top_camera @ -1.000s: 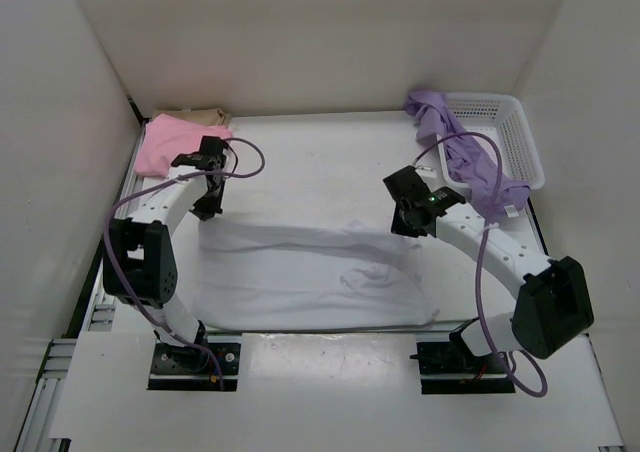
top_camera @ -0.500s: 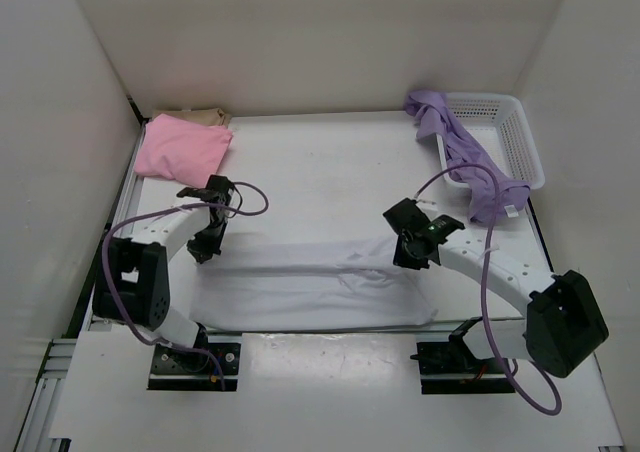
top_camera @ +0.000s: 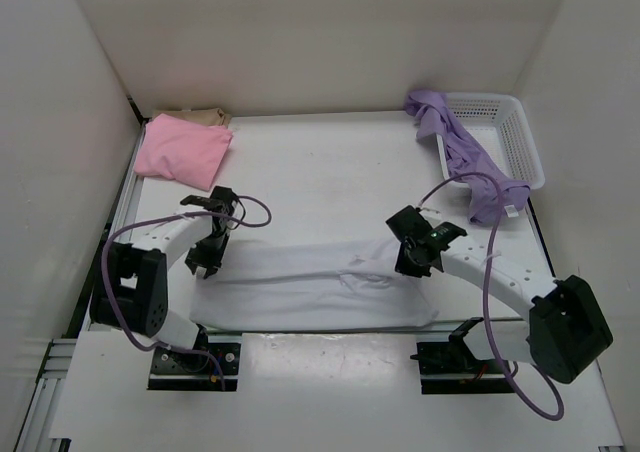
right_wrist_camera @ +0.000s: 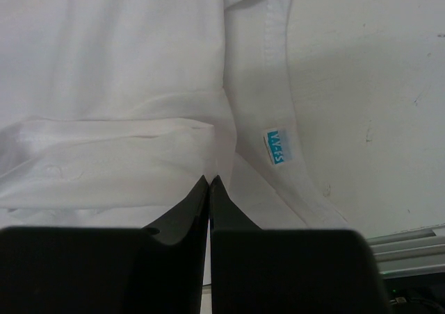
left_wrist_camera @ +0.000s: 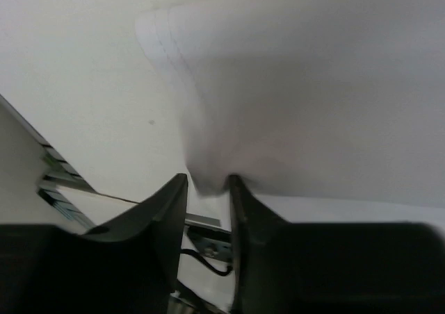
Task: Fold and stack the t-shirts
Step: Fold the other side of the tshirt into a rectangle
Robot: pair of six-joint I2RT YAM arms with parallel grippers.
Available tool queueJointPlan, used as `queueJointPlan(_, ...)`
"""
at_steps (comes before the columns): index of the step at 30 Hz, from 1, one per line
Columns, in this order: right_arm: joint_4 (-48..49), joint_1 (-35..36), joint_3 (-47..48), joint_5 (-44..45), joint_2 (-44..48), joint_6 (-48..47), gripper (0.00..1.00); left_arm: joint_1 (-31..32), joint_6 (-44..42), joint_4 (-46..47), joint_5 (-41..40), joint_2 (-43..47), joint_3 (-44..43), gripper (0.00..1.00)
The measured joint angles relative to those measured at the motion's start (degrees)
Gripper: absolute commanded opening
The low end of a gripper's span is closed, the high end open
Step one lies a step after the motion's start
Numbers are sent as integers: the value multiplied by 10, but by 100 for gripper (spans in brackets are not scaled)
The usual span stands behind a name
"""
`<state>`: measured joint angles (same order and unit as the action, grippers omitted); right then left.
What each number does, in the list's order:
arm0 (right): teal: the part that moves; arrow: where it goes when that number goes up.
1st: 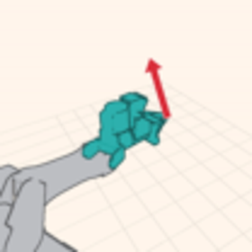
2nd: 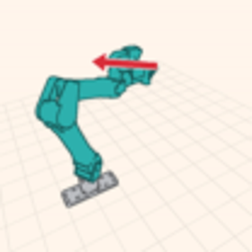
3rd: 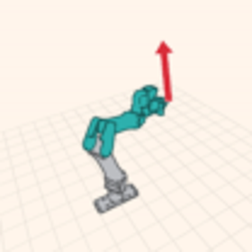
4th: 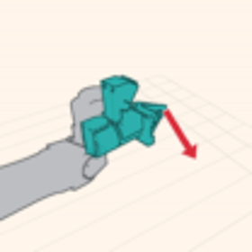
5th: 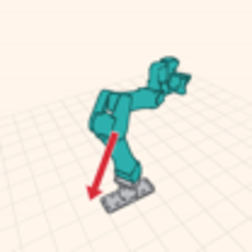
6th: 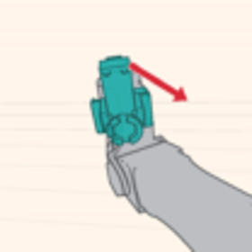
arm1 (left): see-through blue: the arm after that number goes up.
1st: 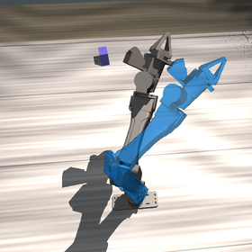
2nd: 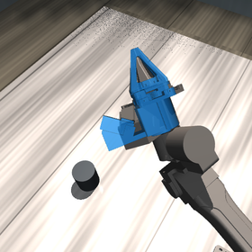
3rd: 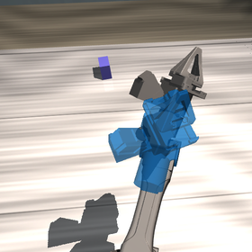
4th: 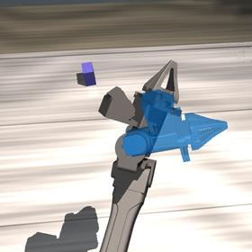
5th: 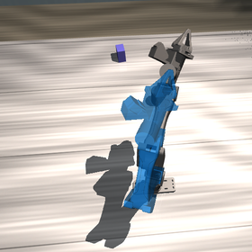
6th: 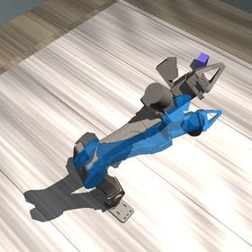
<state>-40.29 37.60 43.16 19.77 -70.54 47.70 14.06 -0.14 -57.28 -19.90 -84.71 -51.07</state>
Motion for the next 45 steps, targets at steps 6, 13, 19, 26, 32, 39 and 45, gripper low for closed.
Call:
queueJointPlan(6,8,0,-28,-20,-33,3,1,0,1,-17,1,-16,23,65)
queueJointPlan(13,18,0,-29,-28,-50,7,30,-16,1,-64,-24,-21,-44,66)
queueJointPlan(19,13,1,-32,-38,-14,15,38,25,1,-91,-50,-35,-217,66)
queueJointPlan(26,-3,3,-62,-41,183,34,26,181,1,-105,80,-124,-414,66)
queueJointPlan(32,-3,-27,-62,-40,193,46,25,313,1,-82,236,-231,-489,68)
queueJointPlan(39,16,-153,-65,-85,100,45,29,361,1,-39,346,-370,-556,68)
queueJointPlan(45,60,-188,-101,-150,88,35,33,360,2,-18,371,-403,-568,60)
